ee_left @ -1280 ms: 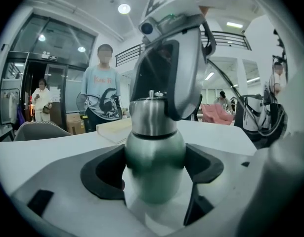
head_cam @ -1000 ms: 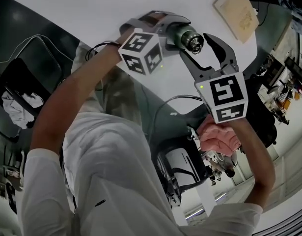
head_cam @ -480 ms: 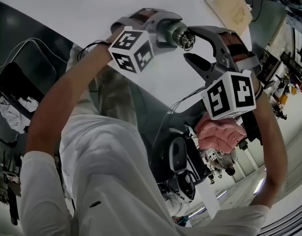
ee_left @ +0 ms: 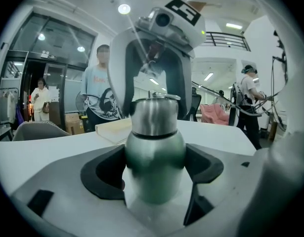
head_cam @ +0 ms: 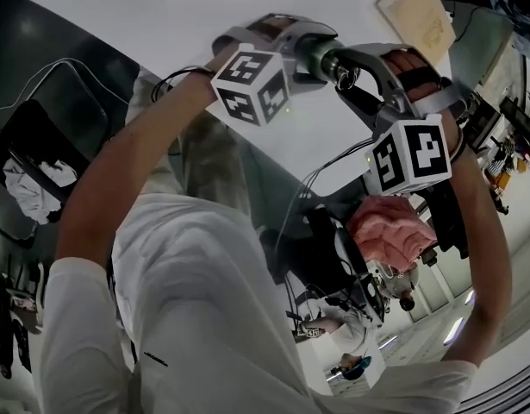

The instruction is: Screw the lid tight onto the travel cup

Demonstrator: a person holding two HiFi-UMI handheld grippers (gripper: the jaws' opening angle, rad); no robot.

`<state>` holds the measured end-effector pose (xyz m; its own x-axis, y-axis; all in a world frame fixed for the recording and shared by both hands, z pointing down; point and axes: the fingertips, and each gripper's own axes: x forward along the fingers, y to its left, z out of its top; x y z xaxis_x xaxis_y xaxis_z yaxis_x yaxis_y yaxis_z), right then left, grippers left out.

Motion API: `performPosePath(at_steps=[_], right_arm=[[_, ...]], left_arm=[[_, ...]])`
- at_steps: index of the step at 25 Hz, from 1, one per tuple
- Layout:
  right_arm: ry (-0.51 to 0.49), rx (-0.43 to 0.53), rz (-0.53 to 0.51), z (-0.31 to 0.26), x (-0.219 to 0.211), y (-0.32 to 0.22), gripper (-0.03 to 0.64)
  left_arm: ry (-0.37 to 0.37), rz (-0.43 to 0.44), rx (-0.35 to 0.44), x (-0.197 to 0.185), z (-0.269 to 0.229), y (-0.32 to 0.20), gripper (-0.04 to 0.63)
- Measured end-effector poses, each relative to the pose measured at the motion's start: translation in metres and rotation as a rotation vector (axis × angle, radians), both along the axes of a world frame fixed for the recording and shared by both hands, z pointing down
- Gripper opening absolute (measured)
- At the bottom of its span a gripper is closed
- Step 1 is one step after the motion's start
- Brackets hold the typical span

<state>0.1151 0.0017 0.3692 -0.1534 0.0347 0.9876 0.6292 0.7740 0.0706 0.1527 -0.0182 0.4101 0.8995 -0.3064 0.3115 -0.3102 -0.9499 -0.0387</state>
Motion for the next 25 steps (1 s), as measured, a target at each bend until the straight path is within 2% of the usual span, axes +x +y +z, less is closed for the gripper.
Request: performPosePath(at_steps=[5, 8, 14, 25], right_arm=[[-0.067, 0.001, 0.374, -0.001, -0.004, -0.005, 0.247], [-0.08, 0.041, 0.535, 0.0, -0.006, -0.009, 0.247], [-0.084, 0.081, 0.726, 0.0, -0.007, -0.012, 0.247], [-0.097, 0.119, 0.948, 0.001, -0.005, -0.016, 0.245]], left_arm=[[0.0, -0.005, -0.003, 0.002, 0.001, 0.003, 0.359], [-0.004, -0.004, 0.001, 0.001, 0.001, 0.002, 0.359], [-0.009, 0.004, 0.013, 0.0, 0.0, 0.003, 0.359], [-0.014, 0.007, 0.012, 0.001, 0.001, 0.004, 0.359]])
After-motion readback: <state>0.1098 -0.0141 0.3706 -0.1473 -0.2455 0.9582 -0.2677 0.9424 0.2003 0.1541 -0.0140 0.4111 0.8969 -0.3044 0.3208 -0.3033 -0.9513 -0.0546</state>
